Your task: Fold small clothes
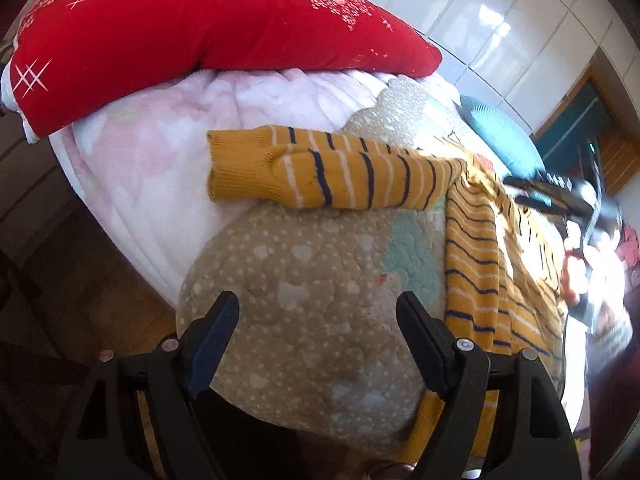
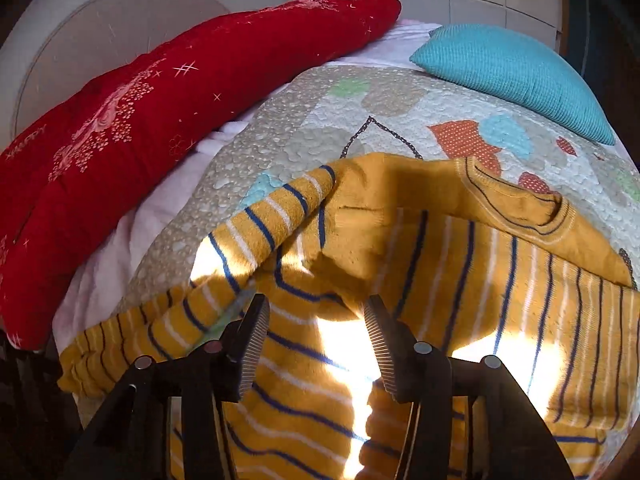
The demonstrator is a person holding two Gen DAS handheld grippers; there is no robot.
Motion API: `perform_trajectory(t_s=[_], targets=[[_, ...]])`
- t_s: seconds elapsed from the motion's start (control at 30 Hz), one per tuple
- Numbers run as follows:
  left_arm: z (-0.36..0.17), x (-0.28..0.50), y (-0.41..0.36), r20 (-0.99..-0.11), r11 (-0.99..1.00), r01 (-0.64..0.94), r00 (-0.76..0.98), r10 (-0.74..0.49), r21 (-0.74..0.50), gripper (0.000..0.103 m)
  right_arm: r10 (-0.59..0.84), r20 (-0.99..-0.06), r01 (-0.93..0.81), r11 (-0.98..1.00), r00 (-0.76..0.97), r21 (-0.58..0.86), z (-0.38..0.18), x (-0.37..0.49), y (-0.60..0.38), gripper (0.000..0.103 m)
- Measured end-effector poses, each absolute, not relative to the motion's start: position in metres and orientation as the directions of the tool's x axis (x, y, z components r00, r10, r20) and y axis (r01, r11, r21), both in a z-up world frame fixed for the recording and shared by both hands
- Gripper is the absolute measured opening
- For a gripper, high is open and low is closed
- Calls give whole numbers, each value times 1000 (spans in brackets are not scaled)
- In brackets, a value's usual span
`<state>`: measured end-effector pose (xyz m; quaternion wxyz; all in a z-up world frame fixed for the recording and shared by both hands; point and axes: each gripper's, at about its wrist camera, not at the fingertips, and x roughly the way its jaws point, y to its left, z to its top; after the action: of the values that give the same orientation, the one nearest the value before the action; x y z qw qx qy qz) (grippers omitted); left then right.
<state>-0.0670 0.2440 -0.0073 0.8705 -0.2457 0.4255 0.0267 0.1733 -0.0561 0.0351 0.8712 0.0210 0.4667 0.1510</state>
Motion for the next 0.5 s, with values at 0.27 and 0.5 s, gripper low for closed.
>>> perform_trajectory(t_s=[0.27, 0.5], targets=[[-16, -20, 275, -647, 714, -275, 694, -316, -644, 82, 309, -804, -162, 951, 509, 263, 26, 68, -139, 61], [-29, 30, 292, -681, 688, -369, 689, -248, -624, 51, 258, -766, -47, 957, 589, 287, 31, 9, -196, 61]])
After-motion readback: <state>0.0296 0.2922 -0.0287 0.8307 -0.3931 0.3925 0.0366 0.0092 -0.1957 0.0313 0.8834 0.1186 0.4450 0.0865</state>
